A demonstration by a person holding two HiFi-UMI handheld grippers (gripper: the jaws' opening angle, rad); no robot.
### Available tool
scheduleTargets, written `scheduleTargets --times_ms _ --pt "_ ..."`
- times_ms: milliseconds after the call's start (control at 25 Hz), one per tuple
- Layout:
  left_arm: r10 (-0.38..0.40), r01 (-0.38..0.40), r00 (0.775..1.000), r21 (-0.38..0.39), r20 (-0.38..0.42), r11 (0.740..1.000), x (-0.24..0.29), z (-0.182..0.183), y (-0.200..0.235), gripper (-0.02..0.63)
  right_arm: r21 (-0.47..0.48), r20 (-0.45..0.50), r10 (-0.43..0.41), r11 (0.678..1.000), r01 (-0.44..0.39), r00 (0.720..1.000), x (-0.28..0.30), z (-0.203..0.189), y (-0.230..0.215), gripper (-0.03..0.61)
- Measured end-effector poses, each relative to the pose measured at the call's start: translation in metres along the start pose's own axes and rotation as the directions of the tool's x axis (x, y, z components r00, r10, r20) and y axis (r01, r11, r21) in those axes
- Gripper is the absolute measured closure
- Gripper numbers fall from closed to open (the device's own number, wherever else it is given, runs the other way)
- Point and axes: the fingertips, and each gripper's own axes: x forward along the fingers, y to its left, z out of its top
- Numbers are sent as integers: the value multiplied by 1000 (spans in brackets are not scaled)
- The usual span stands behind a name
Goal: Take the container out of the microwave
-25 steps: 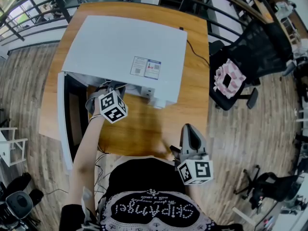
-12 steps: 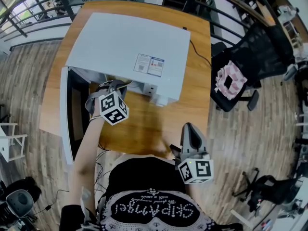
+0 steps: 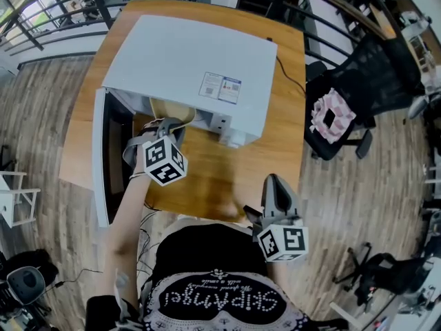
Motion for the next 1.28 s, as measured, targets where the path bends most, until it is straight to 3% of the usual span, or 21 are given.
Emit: scheduleTargets --times_ms 800,1280 --pt "-52 52 997 0 48 999 -70 -2 -59 575 -16 31 20 1000 -20 999 -29 -2 44 545" --pt "-70 65 990 42 123 997 -118 4 -102 575 -25 59 -28 999 29 998 -62 -7 59 545"
